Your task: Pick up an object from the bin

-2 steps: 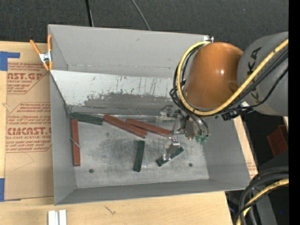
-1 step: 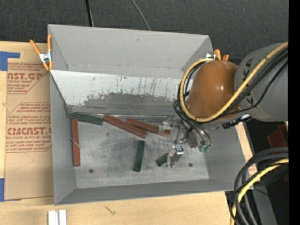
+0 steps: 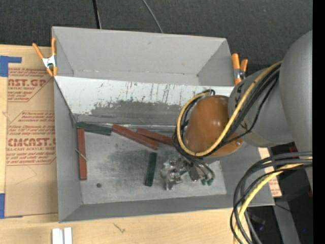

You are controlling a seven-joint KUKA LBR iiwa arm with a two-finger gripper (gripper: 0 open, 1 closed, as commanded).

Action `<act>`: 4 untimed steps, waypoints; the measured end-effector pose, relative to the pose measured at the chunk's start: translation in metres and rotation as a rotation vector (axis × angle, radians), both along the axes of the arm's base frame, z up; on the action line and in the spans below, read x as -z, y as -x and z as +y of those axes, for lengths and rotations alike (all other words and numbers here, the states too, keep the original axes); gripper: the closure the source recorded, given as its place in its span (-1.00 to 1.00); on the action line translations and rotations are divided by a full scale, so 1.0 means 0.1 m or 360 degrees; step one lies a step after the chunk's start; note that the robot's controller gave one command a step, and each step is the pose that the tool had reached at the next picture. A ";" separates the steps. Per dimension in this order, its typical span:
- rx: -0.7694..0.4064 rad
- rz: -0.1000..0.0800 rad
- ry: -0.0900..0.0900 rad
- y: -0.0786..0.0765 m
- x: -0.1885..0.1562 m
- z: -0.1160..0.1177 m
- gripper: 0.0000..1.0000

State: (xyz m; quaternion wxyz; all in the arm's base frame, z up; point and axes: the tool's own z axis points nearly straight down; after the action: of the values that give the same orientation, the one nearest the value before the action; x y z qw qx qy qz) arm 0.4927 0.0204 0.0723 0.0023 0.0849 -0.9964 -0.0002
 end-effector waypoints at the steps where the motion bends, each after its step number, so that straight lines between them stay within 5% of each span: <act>1: 0.0000 -0.0001 0.0000 0.00 0.00 0.00 1.00; 2: -0.0002 0.0005 -0.0001 0.00 -0.05 -0.01 1.00; 3: -0.0394 -0.0022 0.0000 -0.74 -0.02 0.35 -1.00; 4: -0.0393 -0.0022 -0.0001 -0.74 -0.02 0.35 -1.00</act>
Offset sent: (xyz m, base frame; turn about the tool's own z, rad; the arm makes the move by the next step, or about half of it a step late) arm 0.0139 -0.0210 0.1179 -0.0005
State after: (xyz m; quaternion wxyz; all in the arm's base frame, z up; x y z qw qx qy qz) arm 0.5664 0.0558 0.0741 -0.0046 0.2071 -0.9783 0.0005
